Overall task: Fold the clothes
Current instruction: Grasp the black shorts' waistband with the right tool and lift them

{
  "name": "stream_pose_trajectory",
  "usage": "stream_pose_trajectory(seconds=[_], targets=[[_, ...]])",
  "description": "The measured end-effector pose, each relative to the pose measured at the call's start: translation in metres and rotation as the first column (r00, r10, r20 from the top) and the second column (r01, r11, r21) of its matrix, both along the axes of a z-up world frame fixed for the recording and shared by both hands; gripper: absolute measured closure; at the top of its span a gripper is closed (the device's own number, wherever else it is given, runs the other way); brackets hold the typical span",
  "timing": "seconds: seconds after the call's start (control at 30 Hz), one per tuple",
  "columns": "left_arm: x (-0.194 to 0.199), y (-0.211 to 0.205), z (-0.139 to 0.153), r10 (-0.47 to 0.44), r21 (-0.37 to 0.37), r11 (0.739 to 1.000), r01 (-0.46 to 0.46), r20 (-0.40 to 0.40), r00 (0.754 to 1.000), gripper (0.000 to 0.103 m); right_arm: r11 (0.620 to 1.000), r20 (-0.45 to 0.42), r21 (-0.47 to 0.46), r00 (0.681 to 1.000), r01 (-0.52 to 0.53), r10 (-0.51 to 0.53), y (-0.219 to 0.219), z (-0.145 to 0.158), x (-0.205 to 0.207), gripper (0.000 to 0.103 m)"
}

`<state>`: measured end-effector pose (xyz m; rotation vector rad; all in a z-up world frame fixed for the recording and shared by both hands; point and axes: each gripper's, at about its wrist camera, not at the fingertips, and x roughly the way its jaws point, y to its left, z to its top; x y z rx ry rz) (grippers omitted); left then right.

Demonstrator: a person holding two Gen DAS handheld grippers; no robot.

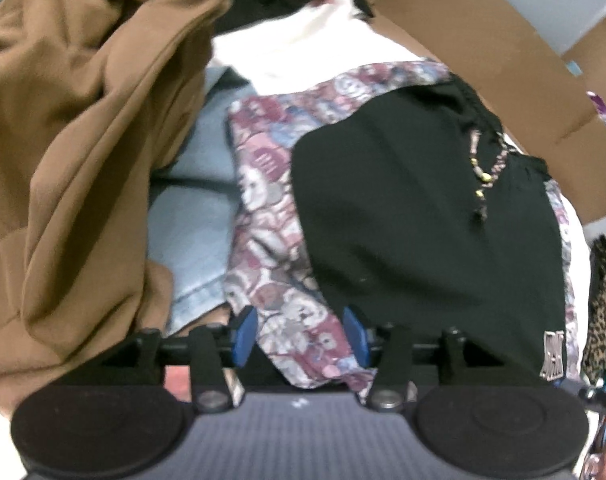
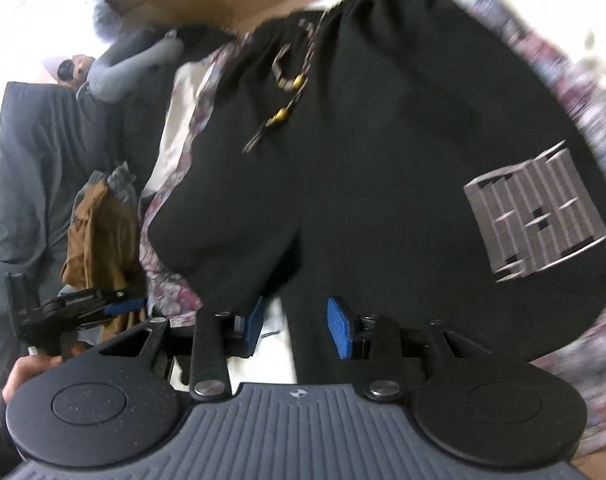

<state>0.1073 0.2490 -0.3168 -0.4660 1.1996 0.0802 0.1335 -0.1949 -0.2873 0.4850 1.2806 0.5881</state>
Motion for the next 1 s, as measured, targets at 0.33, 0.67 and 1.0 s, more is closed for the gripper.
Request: stream_pose_trajectory(seconds=[0.33,0.67,1.0], targets=[[-0.012,0.022,-0.029,0.092,-0.065,0.993,-0.093,-0.026,0.995,0.048,0.987,-0.102,0.115,0.99,0.112,-0.1,0.072,-0.029,-0.031,0.052],[-0.016,0.031,-0.049,0.156,-0.129,0.98,-0.152,0.022,0.988,0.036,0.873,-0.388,0.195,0.853,0.447,-0.35,0.094,-0.078,-0.075,0.044],[-0.018,0.034,-0.043,0.114,-0.232,0.968,-0.094,0.075,0.991,0.095,0.823,-0.445,0.248,0.815,0.511,-0.371,0.127,-0.104,-0.097,0.04]])
